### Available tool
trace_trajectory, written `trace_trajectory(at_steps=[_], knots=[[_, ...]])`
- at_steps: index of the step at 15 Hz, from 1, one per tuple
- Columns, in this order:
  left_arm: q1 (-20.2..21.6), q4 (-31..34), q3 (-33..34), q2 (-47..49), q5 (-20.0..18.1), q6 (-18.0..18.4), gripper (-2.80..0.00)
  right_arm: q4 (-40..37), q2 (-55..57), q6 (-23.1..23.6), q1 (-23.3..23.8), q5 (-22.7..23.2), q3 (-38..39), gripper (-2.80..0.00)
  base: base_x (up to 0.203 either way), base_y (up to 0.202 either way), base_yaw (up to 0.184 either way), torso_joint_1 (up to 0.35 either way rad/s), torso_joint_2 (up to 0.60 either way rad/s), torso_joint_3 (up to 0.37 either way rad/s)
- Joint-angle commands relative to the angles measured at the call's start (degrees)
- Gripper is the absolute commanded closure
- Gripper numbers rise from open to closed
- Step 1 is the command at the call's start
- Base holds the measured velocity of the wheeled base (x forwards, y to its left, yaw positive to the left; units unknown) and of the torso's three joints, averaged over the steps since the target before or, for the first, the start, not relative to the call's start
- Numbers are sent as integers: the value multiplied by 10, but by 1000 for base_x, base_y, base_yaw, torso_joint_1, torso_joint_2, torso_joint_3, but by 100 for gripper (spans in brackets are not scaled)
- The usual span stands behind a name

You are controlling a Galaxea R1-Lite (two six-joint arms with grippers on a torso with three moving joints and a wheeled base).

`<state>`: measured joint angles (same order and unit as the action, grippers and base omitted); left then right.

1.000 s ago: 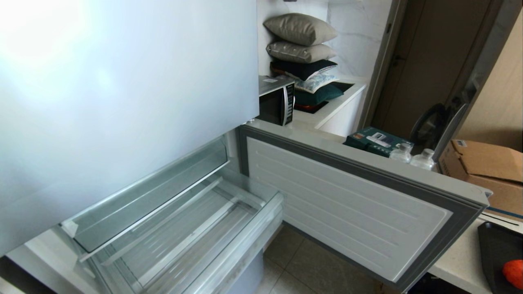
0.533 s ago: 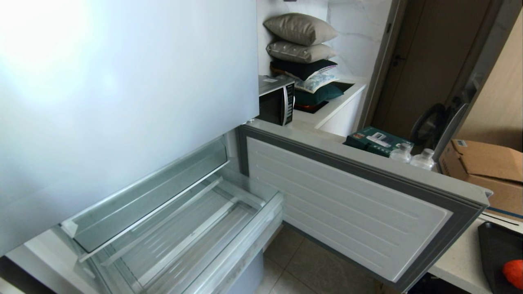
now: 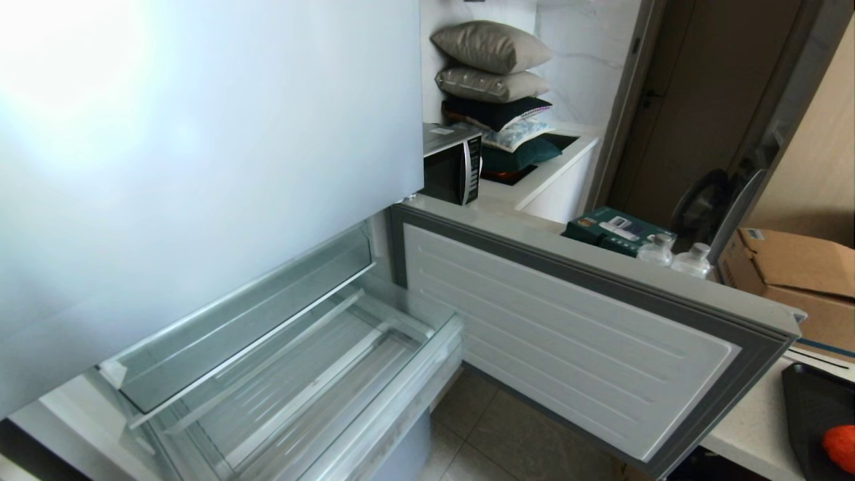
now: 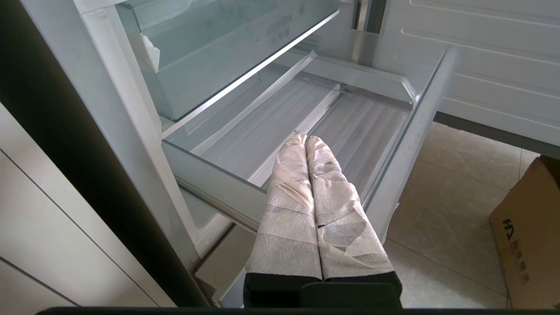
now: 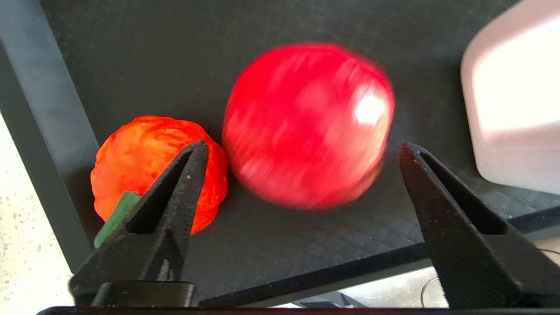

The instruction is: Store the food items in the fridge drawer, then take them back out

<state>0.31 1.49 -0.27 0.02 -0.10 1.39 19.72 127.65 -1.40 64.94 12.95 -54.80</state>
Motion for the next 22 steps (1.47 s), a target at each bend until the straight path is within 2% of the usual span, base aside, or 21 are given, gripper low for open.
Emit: trace_trajectory(at_steps=[1, 6, 7, 13, 17, 19, 22], knots=[[0, 0, 0, 0, 0, 0, 0, 1, 1, 2, -2, 1, -1, -280, 0, 0, 0, 0, 0, 0], [0, 0, 0, 0, 0, 0, 0, -1, -64, 1, -2, 14, 24, -280, 0, 0, 0, 0, 0, 0], [0, 0, 0, 0, 0, 0, 0, -1, -94, 2, -4, 20, 39, 0, 0, 0, 0, 0, 0, 0], [0, 0, 0, 0, 0, 0, 0, -1, -321, 1, -54, 35, 193, 0, 0, 0, 0, 0, 0, 0], [0, 0, 0, 0, 0, 0, 0, 0, -589, 5, -105, 36, 350, 0, 0, 0, 0, 0, 0, 0], [0, 0, 0, 0, 0, 0, 0, -2, -741, 7, -152, 34, 416, 0, 0, 0, 0, 0, 0, 0], [0, 0, 0, 0, 0, 0, 0, -31, -961, 17, -273, 31, 486, 0, 0, 0, 0, 0, 0, 0]])
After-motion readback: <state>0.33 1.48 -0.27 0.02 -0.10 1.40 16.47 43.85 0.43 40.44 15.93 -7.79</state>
